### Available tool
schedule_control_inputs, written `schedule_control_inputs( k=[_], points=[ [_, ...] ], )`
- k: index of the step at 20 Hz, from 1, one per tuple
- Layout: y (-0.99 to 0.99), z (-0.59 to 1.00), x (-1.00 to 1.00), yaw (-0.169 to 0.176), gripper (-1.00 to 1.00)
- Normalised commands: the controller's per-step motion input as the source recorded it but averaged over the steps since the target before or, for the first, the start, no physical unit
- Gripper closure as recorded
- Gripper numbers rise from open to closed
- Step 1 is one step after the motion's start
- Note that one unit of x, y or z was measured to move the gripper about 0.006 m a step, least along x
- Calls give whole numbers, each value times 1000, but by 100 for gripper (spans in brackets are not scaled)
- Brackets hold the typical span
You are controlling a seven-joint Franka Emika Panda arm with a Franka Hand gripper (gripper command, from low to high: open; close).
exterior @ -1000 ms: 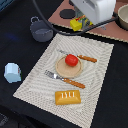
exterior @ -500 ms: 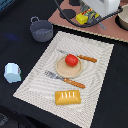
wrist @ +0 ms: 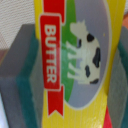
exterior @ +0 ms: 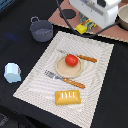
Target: Interact with the objects in diverse but meaningful ways.
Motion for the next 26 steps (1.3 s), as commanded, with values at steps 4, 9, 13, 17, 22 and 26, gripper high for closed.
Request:
schedule_control_inputs(
  k=[4, 9, 13, 17, 22, 26],
  points=[
    [224, -328, -312, 42, 100],
    [160, -401, -325, 41, 100],
    [69, -505, -306, 50, 100],
    [43, -540, -288, 51, 100],
    [76, -85, -295, 32, 100],
    [41, -3, -294, 25, 100]
  ],
)
